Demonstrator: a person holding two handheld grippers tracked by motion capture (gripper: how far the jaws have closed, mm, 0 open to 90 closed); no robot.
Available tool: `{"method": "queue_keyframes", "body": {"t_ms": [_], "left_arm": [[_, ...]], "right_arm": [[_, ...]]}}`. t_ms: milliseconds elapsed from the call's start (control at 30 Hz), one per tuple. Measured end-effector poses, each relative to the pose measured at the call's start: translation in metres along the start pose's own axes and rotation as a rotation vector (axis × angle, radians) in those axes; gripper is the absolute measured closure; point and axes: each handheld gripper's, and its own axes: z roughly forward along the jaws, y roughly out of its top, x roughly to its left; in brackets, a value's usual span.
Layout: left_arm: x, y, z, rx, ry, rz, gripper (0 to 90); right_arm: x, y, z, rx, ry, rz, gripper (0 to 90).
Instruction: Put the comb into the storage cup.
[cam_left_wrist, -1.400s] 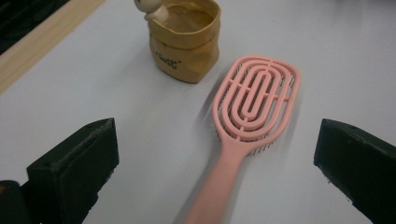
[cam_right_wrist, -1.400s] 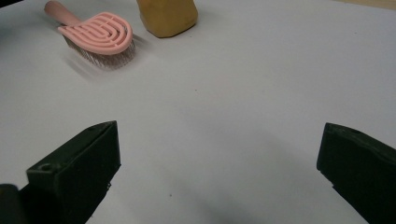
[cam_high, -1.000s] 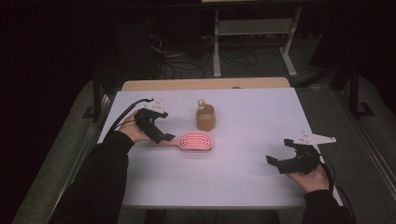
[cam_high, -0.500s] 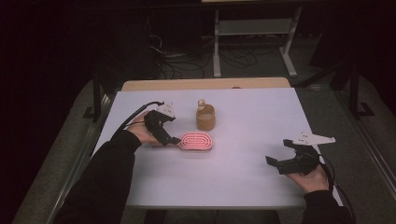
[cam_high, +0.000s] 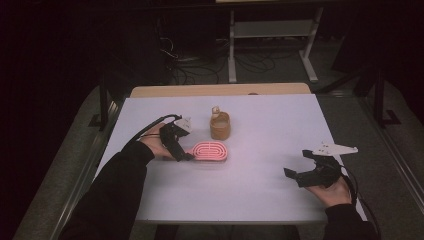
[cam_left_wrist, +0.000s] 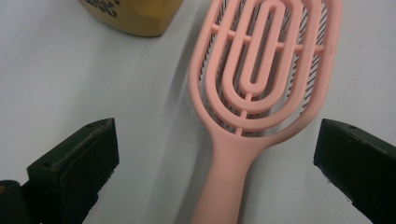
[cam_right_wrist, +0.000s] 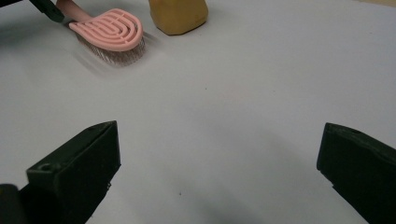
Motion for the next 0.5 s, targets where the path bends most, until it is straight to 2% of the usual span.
{"method": "queue_keyframes", "body": {"t_ms": [300, 467, 500], "left_arm": [[-0.0028, -0.0018, 0.0074, 0.064, -0.017, 0.021, 2.1], [-0.0031, -0.0046, 0.0088, 0.099, -0.032, 0.032, 7.8], [-0.0033, -0.0051, 0.0088, 0.105, -0.035, 0.036, 11.8]], "right_arm": [[0.0001, -0.0002, 0.0008, 0.004, 0.005, -0.001, 0.0], [0.0002, -0.0003, 0.0011, 0.006, 0.006, -0.002, 0.0], [0.0003, -0.0003, 0.0011, 0.006, 0.006, -0.002, 0.0]]}}
